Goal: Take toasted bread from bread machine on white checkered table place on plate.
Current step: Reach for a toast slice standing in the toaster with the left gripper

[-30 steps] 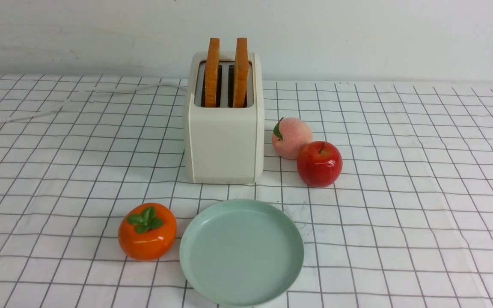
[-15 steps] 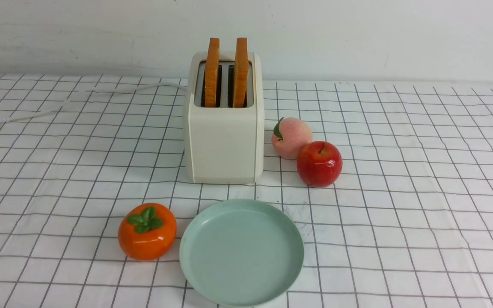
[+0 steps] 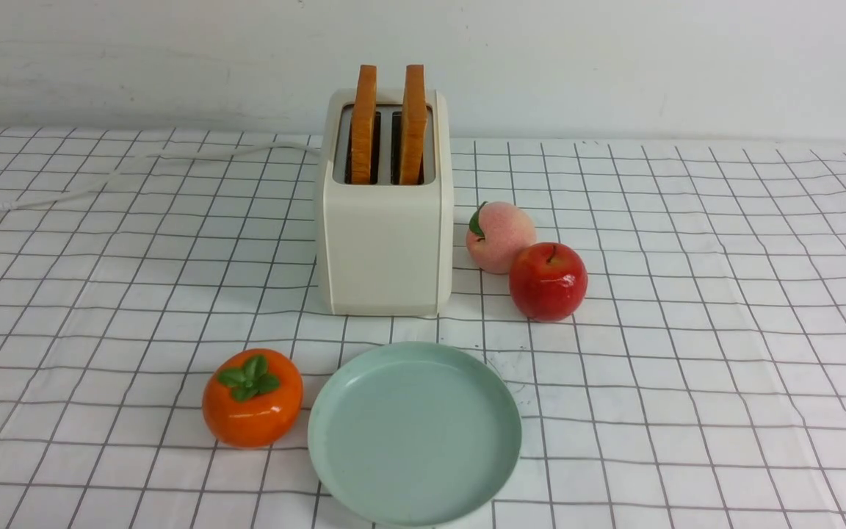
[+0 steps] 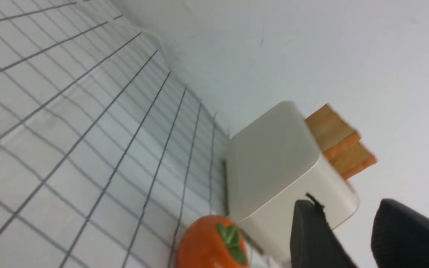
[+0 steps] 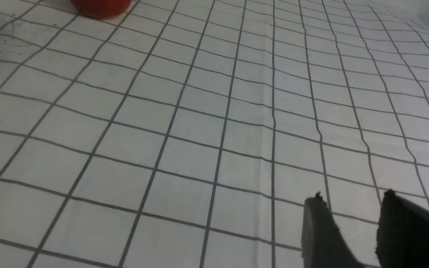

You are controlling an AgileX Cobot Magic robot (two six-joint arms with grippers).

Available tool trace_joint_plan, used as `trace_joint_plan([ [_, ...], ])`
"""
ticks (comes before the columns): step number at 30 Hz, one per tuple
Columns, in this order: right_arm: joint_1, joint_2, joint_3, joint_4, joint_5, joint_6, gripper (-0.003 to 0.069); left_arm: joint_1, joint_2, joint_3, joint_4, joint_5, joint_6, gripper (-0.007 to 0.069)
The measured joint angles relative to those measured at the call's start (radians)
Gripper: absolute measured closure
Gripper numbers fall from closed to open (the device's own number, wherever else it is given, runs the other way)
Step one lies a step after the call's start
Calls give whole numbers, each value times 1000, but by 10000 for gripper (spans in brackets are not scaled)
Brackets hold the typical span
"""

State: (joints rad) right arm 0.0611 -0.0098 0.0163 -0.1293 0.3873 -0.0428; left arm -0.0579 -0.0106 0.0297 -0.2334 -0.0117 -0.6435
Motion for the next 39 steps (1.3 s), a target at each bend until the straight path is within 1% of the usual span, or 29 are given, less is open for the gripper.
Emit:
trace_joint_plan([
  [4,0,0,0,0,0,0,418,0,0,0,-32,-44,-10,389],
  [7,0,0,0,0,0,0,418,0,0,-9,-66,-25,-33,434],
  [9,0,0,0,-2,0,0,418,0,0,-47,-70,23,-36,496],
  [10,0,0,0,-9,0,0,418,0,0,-74,-68,53,-32,547],
  [11,0,0,0,-11,0,0,418,0,2,-80,-66,59,-32,556],
  [12,0,0,0,-38,-1,0,418,0,15,-122,-59,99,-20,607],
  [13,0,0,1,-59,-4,0,418,0,39,-153,-50,133,-13,637],
  [15,0,0,6,-99,-29,3,418,0,109,-210,-41,213,4,638],
  [17,0,0,10,-88,-81,43,418,0,214,-266,-37,293,26,638],
  [19,0,0,10,-38,-169,125,418,0,332,-342,-35,394,77,638],
  [20,0,0,10,4,-250,197,418,0,418,-388,-35,447,120,638],
  [21,0,0,10,13,-269,214,418,0,454,-420,-36,471,145,638],
  [22,0,0,10,33,-326,264,418,0,512,-460,-41,520,201,638],
  [24,0,0,10,45,-387,313,418,0,596,-507,-54,565,263,638],
  [25,0,0,10,46,-400,326,418,0,625,-544,-73,597,316,638],
  [27,0,0,10,49,-478,393,418,0,713,-605,-128,643,422,638],
  [31,0,0,10,50,-525,431,418,0,791,-648,-267,658,619,638],
  [32,0,0,10,50,-525,432,418,0,791,-648,-267,658,625,638],
  [33,0,0,10,49,-527,434,418,0,793,-648,-298,657,662,638],
  [36,0,0,10,44,-525,439,418,0,791,-648,-332,634,707,638],
  [39,0,0,10,43,-508,441,418,0,791,-651,-338,618,719,638],
])
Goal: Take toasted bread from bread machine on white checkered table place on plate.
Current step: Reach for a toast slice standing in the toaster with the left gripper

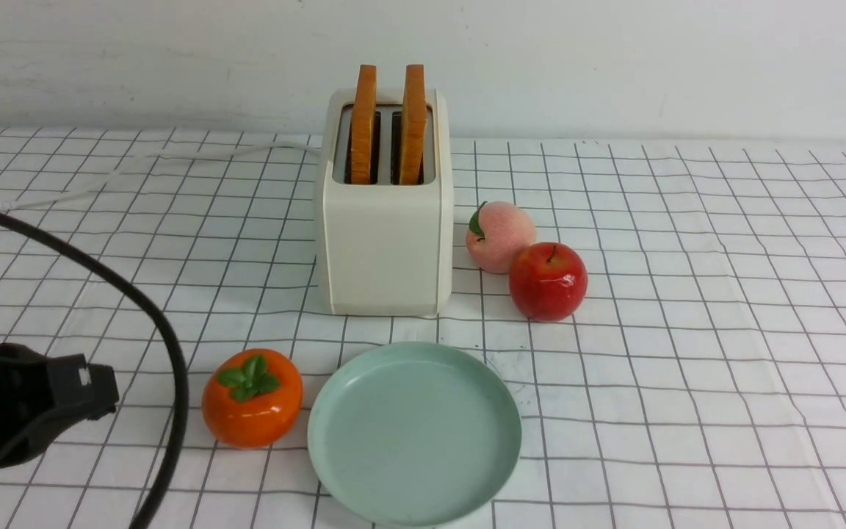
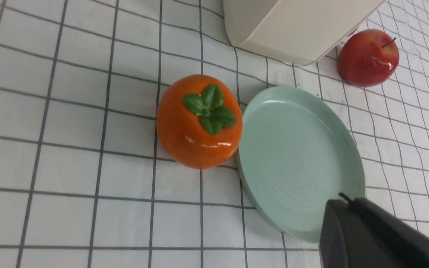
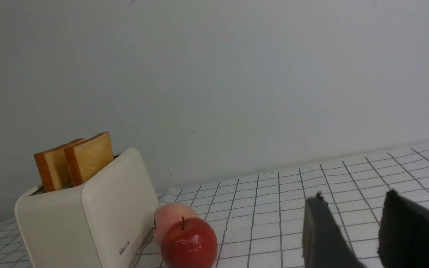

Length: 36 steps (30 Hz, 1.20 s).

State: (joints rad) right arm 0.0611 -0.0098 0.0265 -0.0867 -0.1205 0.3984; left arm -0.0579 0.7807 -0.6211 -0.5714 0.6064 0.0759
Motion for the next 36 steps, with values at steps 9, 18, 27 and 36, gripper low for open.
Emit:
trace_joint_plan([
  [9,0,0,0,-1,35,0,418,0,120,-179,54,83,-4,638],
  [18,0,0,0,-2,36,0,418,-162,435,-460,352,257,-229,638],
  [27,0,0,0,-2,36,0,418,-392,725,-880,701,397,-493,638],
  [36,0,0,0,-2,36,0,418,-394,1040,-1374,707,580,-460,575],
])
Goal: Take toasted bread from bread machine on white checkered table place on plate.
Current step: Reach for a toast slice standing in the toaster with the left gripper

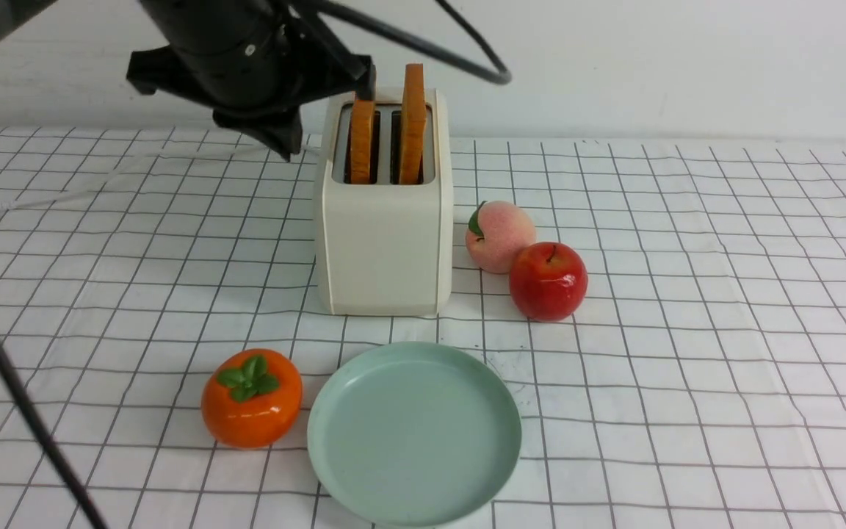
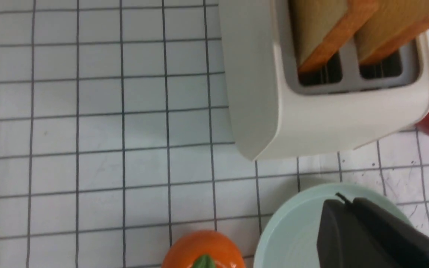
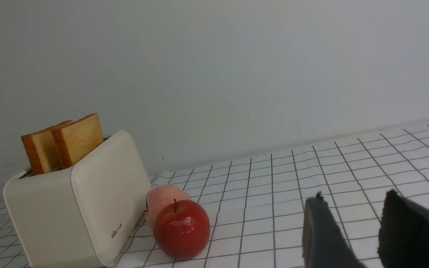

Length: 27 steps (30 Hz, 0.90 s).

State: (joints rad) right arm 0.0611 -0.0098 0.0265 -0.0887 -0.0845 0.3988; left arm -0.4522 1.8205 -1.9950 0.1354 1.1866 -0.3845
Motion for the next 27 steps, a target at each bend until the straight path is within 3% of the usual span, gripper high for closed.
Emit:
trace_joint_plan([
  [6,0,0,0,0,0,1,418,0,134,-211,-9,14,8,356],
  [11,0,0,0,0,0,1,418,0,184,-252,-19,-16,9,246],
  [17,0,0,0,0,0,1,418,0,230,-255,0,-84,9,239],
  [27,0,0,0,0,0,1,418,0,316,-255,54,-165,10,356],
])
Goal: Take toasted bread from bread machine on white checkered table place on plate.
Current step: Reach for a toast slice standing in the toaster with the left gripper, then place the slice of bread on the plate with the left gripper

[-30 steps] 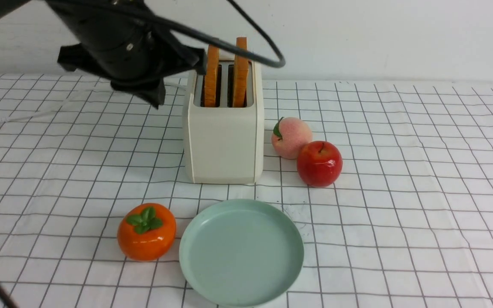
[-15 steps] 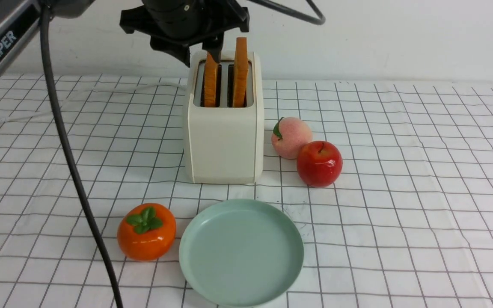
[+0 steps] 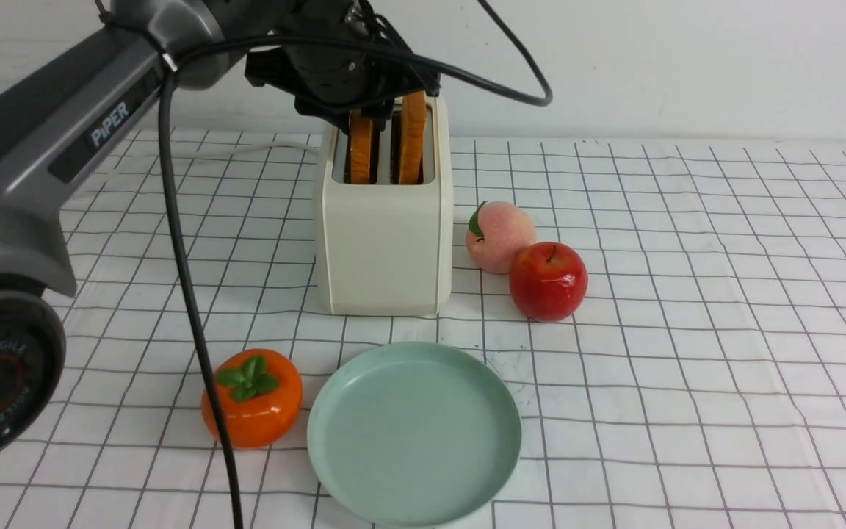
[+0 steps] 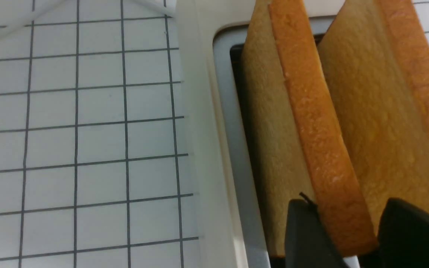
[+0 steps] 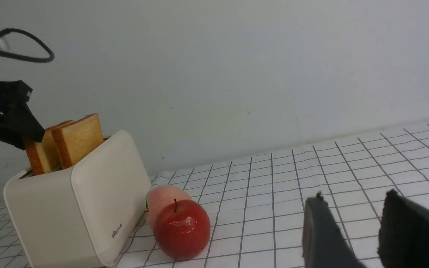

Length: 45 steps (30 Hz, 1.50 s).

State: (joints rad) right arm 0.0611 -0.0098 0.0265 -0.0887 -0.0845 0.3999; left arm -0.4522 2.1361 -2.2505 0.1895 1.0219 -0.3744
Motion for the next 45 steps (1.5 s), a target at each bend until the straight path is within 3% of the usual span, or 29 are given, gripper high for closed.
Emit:
trace_joint_plan([
  [5,0,0,0,0,0,1,418,0,17,0,1,-7,-2,391],
  [13,0,0,0,0,0,2,418,0,18,0,26,-7,-3,525],
  [37,0,0,0,0,0,2,418,0,-232,-5,68,12,-13,525],
  [45,0,0,0,-3,0,2,418,0,-411,23,-53,217,86,525],
])
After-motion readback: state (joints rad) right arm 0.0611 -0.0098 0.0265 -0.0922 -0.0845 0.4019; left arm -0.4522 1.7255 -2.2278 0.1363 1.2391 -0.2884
